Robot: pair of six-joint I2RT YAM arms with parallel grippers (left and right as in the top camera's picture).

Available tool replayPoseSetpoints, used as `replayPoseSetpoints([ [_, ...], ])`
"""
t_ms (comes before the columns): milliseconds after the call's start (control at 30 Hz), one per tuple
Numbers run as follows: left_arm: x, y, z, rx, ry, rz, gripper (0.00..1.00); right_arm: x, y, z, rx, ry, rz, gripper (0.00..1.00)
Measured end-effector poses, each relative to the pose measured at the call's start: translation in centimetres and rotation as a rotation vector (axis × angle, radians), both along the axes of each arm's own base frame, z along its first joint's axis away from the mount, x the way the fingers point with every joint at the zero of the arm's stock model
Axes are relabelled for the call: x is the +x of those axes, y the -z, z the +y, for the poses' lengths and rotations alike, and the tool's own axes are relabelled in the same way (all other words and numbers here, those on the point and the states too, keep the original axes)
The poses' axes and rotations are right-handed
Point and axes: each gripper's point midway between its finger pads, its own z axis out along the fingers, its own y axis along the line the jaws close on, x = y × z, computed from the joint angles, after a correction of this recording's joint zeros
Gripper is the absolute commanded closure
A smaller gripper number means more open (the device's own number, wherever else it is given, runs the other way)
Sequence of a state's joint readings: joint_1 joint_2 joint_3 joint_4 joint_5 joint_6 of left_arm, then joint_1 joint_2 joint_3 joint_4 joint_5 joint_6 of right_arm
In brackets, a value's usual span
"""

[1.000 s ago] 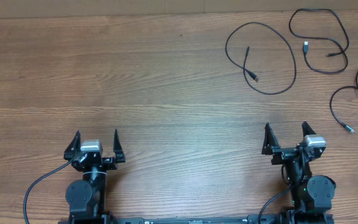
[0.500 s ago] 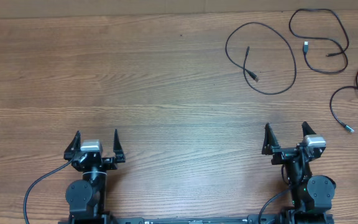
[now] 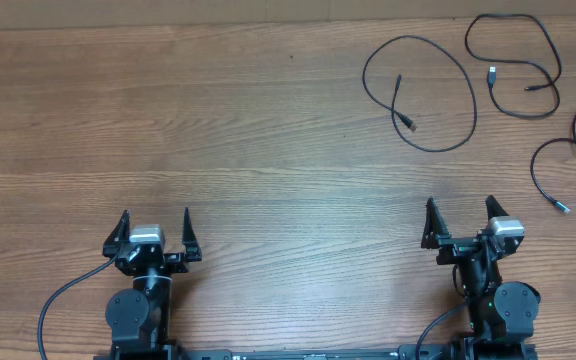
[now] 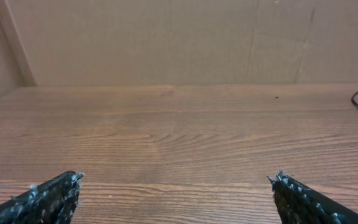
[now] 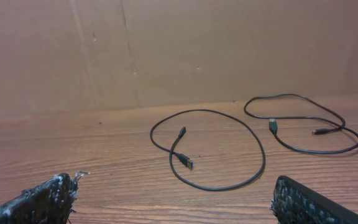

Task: Untangle cables

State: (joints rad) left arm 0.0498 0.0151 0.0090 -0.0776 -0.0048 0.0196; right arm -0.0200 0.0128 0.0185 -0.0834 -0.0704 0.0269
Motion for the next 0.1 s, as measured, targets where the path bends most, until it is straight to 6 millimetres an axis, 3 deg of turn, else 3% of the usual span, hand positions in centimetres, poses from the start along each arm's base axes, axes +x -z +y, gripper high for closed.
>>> replayPoseSetpoints([
  [100, 0.0, -0.01, 0.0, 0.0, 0.0, 0.0, 0.0, 0.0, -0.01, 0.0, -0.001, 0.0, 0.0, 0.0],
])
